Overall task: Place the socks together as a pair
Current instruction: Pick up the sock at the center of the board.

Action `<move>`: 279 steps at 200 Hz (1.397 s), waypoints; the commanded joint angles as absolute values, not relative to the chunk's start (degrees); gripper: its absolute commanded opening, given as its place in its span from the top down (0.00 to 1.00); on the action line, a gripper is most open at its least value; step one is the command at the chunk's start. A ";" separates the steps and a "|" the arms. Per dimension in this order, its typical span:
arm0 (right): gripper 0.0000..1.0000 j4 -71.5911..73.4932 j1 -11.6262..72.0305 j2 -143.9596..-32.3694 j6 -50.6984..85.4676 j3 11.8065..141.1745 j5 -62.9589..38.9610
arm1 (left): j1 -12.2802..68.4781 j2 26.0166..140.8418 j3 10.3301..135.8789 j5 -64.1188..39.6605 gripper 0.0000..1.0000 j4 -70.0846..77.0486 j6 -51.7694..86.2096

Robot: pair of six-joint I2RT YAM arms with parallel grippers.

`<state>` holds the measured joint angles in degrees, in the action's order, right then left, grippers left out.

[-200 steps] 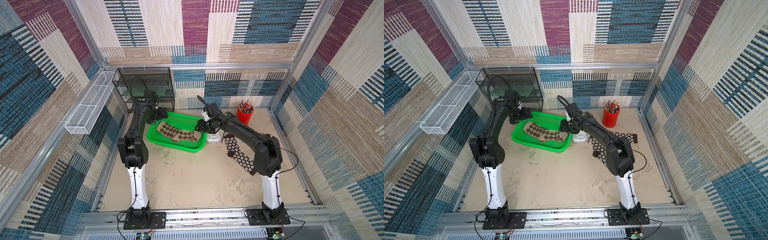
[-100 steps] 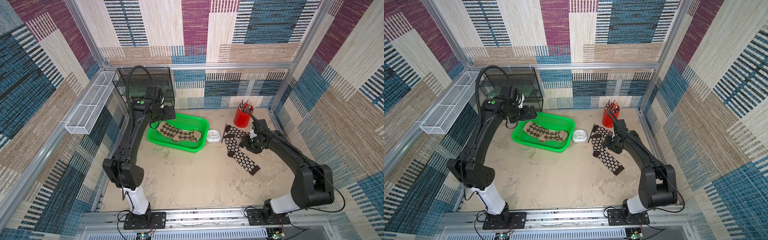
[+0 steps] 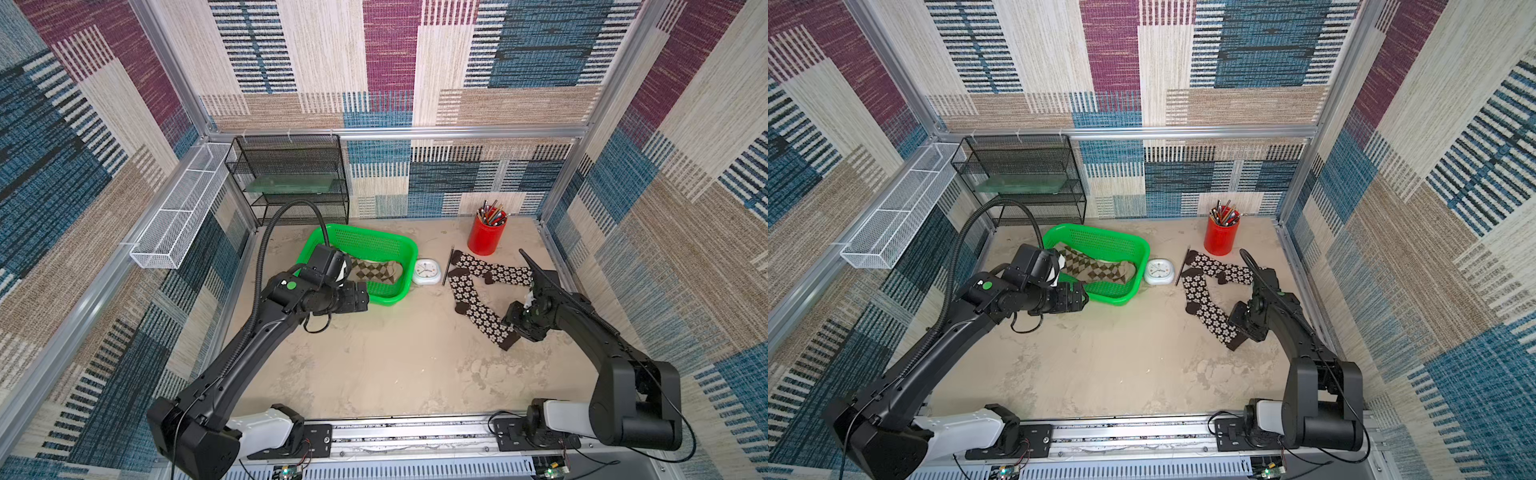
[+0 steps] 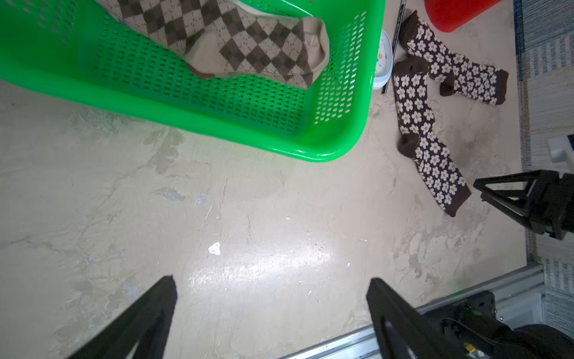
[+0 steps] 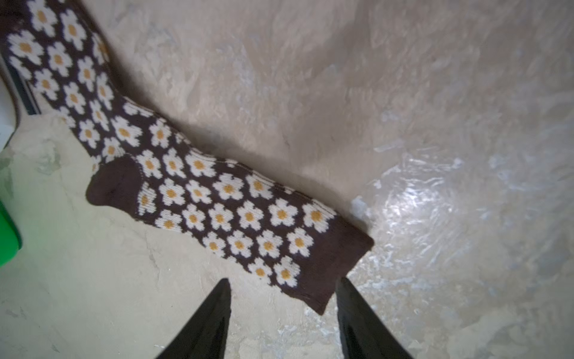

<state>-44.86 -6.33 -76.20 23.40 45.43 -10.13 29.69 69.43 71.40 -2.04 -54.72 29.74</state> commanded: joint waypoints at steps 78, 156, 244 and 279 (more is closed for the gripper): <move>0.45 -42.62 -4.35 -78.81 31.53 41.67 -6.41 | 32.34 64.34 65.30 -1.12 0.07 -51.52 34.07; 0.86 -34.73 -1.86 -86.22 35.89 42.50 -2.62 | 32.32 61.90 61.86 -1.96 0.08 -49.35 33.39; 1.00 -59.51 -0.74 -64.91 27.82 60.50 7.89 | 32.33 59.99 58.58 -5.03 0.09 -48.05 31.93; 1.00 -64.90 1.87 -60.24 26.40 70.86 11.88 | 32.32 61.89 58.87 -7.69 0.10 -46.54 31.93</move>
